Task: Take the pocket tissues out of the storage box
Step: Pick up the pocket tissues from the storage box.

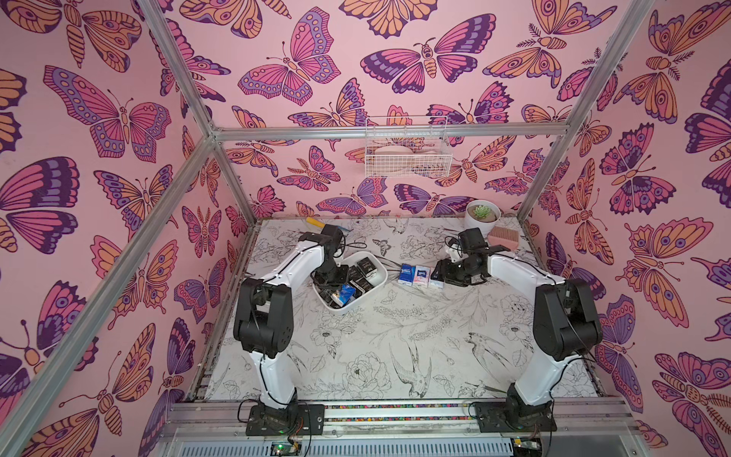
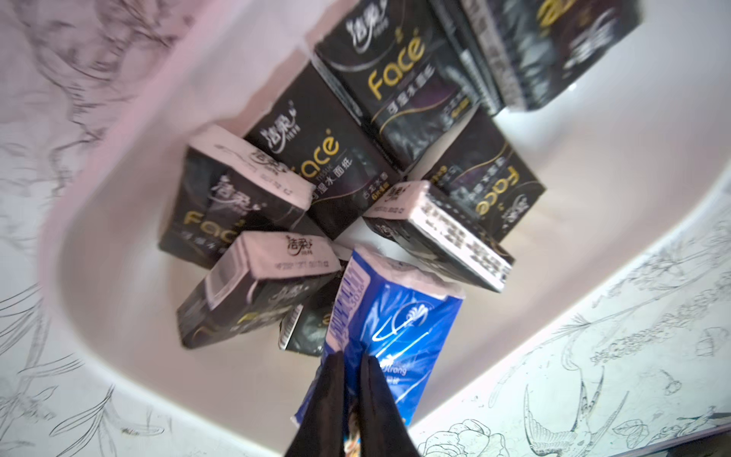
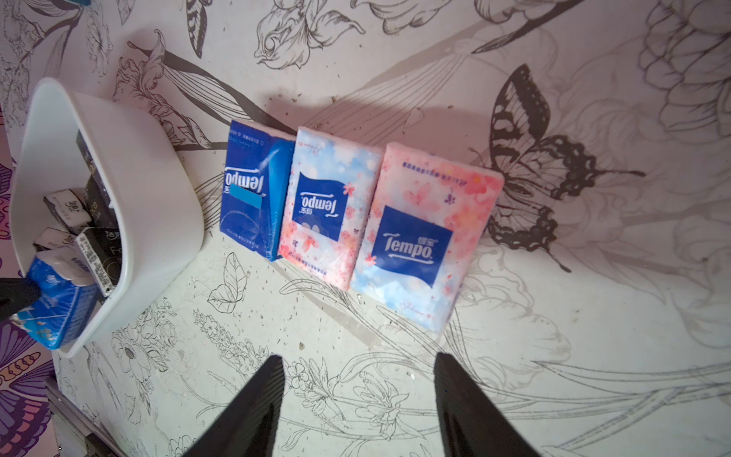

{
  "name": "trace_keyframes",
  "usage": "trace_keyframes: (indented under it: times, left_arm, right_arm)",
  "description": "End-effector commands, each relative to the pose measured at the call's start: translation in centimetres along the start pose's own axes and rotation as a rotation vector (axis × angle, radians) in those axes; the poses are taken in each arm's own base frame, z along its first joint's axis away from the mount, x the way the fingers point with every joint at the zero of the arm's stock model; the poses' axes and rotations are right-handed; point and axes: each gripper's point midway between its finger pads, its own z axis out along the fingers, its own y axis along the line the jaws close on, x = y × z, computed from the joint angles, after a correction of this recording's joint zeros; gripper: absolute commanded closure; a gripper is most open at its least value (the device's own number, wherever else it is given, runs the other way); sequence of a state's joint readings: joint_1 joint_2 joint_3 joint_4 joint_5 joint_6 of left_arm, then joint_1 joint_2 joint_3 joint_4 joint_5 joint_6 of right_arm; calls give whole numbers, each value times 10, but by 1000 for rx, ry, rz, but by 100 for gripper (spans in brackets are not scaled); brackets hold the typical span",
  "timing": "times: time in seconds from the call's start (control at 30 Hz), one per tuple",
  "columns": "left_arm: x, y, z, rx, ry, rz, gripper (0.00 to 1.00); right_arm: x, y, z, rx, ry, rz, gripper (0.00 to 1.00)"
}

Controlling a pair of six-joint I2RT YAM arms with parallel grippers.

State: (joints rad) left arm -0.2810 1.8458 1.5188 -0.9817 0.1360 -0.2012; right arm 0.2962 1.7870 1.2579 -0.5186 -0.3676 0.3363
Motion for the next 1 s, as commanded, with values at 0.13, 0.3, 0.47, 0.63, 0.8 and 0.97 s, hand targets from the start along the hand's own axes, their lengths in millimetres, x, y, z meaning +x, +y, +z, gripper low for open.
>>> trace_keyframes:
  times: [0.13, 0.3, 0.47, 0.63, 0.8, 0.97]
  left_arm:
    - [-17, -33, -48, 11, -166, -73, 92]
    - [-36, -82, -49, 139, -245, -114, 91]
    - [-49, -111, -51, 299, -293, -175, 90]
    - [-48, -128, -52, 368, -288, -180, 90]
    - [-46, -134, -54, 402, -287, -183, 89]
    - [-45, -136, -56, 421, -286, -182, 89]
  right_arm:
    - [-4, 22, -21, -60, -68, 10, 35]
    - [-3, 67, -27, -207, -150, 2, 35]
    - [-3, 139, -23, -409, -241, -45, 34]
    - [-7, 173, -16, -522, -272, -30, 34]
    - [-11, 191, -9, -572, -262, -40, 34]
    - [-11, 201, 0, -594, -232, -41, 35]
